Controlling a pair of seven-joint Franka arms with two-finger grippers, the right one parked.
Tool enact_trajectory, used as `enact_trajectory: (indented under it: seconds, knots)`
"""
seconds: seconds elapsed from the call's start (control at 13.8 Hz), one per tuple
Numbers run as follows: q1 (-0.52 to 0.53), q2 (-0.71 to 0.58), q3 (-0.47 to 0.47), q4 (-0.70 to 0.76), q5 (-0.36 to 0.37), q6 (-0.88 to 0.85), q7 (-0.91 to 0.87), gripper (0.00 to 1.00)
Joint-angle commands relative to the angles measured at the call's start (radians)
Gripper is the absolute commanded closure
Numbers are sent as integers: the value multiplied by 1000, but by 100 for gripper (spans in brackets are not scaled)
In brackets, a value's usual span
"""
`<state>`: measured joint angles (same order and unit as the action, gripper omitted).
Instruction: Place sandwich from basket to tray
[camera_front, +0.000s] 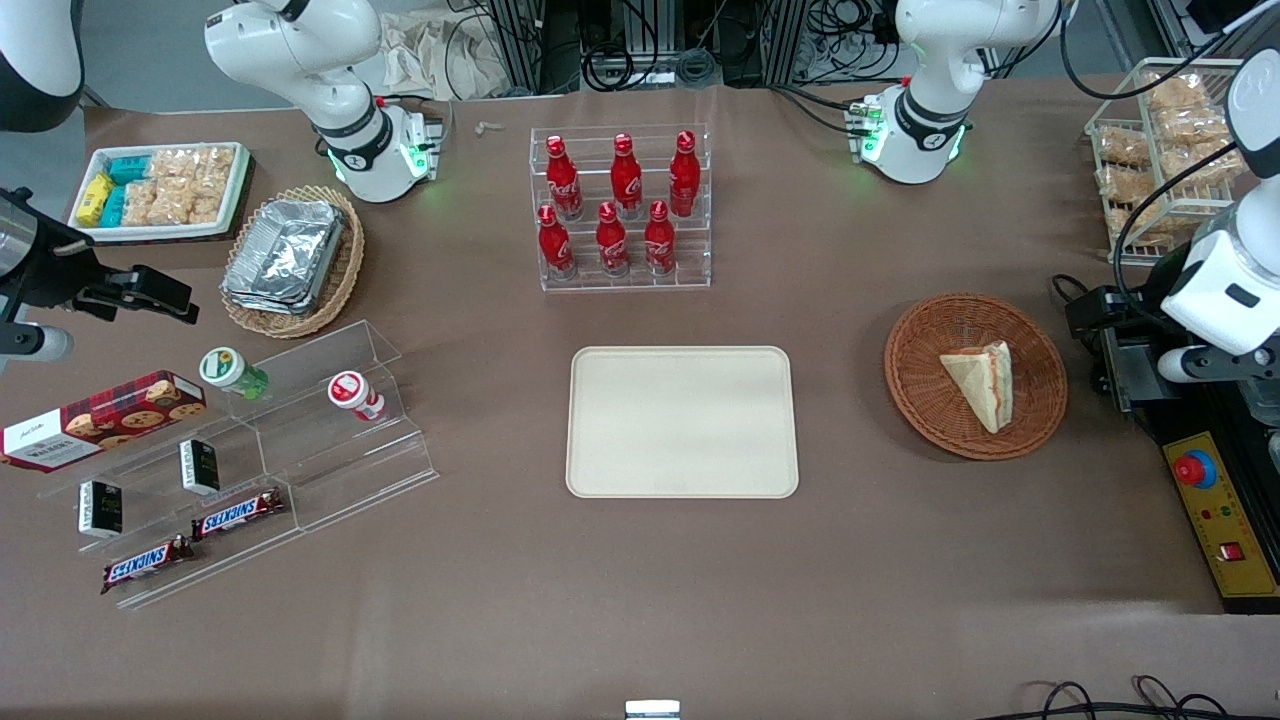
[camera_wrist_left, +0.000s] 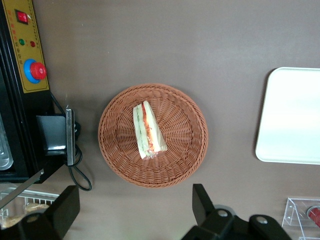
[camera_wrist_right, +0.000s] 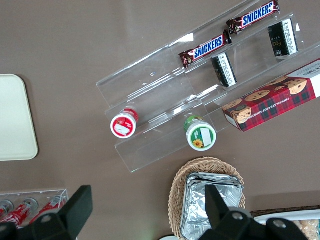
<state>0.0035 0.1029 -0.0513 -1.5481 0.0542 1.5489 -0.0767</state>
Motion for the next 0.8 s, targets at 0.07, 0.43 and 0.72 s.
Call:
enact_trajectory:
  seconds: [0.07, 0.43, 0.72]
  knots:
    - [3, 2, 2, 4, 4, -41, -9, 0]
    - [36, -52, 5, -114, 3, -23, -12, 0]
    - [36, -81, 34, -254, 3, 60, -23, 0]
